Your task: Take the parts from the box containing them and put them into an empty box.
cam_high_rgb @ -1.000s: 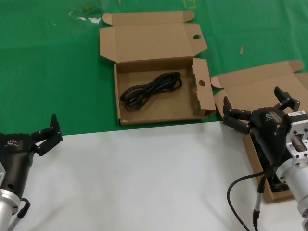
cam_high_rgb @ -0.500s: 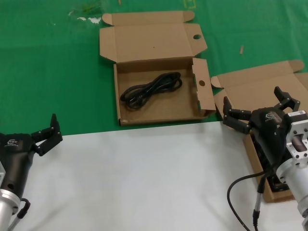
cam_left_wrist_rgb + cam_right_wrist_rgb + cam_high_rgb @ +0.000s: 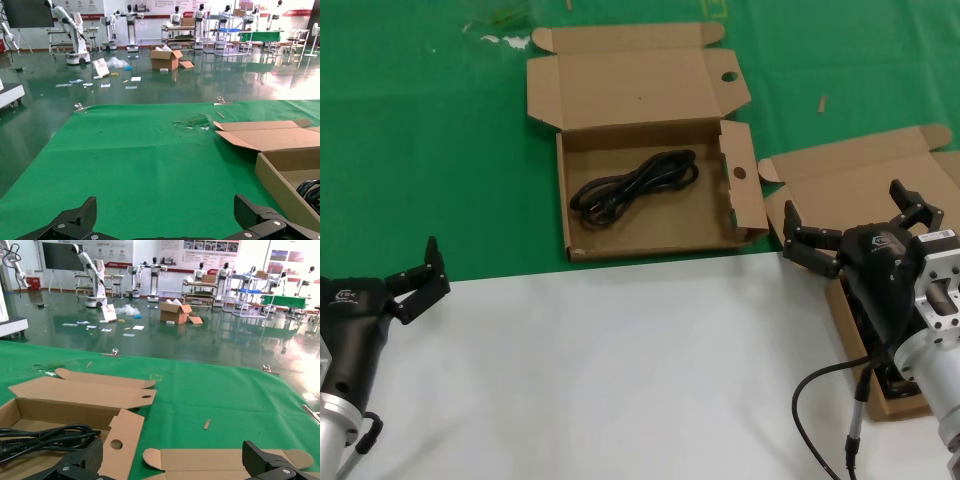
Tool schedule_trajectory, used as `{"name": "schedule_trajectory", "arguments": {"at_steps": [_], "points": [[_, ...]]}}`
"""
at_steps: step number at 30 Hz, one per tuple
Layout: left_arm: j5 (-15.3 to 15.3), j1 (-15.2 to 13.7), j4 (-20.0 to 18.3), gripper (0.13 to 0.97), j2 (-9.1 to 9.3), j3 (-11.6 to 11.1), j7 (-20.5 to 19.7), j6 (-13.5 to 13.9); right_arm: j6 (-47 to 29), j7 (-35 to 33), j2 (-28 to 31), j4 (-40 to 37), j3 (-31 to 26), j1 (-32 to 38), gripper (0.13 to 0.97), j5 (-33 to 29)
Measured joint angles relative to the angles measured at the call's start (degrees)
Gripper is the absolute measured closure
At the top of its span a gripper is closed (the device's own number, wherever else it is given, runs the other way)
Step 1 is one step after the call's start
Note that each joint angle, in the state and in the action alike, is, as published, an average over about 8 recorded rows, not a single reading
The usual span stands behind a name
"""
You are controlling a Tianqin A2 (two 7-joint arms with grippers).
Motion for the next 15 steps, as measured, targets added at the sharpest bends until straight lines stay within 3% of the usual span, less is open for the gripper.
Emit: {"name": "schedule_trajectory", "arguments": {"at_steps": [15], "points": [[0.0, 0.0, 0.0, 0.132, 0.0, 0.0, 0.0, 0.0, 0.0, 0.0, 0.0, 0.0, 0.0, 0.0, 0.129, 0.0]]}}
